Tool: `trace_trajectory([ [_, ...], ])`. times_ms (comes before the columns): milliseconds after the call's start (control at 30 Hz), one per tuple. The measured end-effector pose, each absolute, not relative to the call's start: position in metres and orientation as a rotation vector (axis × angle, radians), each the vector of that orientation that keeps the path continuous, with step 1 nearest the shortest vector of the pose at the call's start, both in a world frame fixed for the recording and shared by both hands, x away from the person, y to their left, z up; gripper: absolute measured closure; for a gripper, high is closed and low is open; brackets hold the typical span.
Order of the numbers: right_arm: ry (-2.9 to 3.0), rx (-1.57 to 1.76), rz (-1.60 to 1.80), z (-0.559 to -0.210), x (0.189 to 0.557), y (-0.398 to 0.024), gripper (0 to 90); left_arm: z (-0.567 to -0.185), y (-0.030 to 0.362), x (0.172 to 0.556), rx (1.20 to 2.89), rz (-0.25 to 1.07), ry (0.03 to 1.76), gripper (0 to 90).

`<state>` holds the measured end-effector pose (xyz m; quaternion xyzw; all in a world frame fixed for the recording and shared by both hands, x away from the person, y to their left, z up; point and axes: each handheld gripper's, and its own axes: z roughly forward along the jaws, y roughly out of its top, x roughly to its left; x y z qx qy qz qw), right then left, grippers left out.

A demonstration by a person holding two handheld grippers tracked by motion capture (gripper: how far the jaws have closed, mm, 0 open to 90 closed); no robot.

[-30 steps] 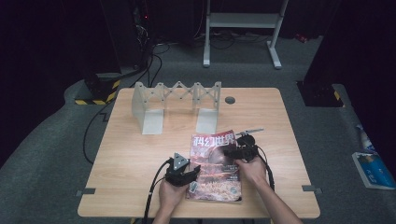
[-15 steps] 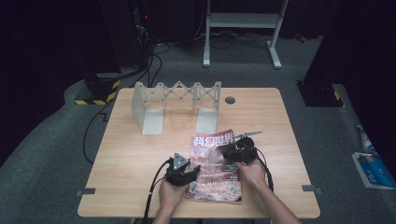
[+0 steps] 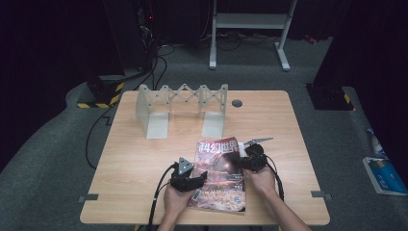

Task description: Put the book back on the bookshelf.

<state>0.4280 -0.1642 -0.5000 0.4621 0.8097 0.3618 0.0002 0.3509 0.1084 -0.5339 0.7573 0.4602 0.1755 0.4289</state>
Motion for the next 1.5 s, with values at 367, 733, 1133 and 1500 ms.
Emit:
trace_trajectory([
  [367,2.537,1.327,1.226,-0.489,0.418,-0.166,87.7,-0.533,0.115,0.354,1.862,0.367,1.168,24.9],
  [733,2.499,1.209,1.298,-0.476,0.404,-0.168,88.2,-0.533,0.117,0.355,1.832,0.282,1.158,19.7],
  [1133,2.490,1.121,1.367,-0.468,0.395,-0.168,88.3,-0.533,0.117,0.356,1.828,0.252,1.147,18.3],
  [1500,2.499,1.074,1.401,-0.464,0.393,-0.166,88.4,-0.533,0.117,0.355,1.833,0.217,1.119,18.9],
])
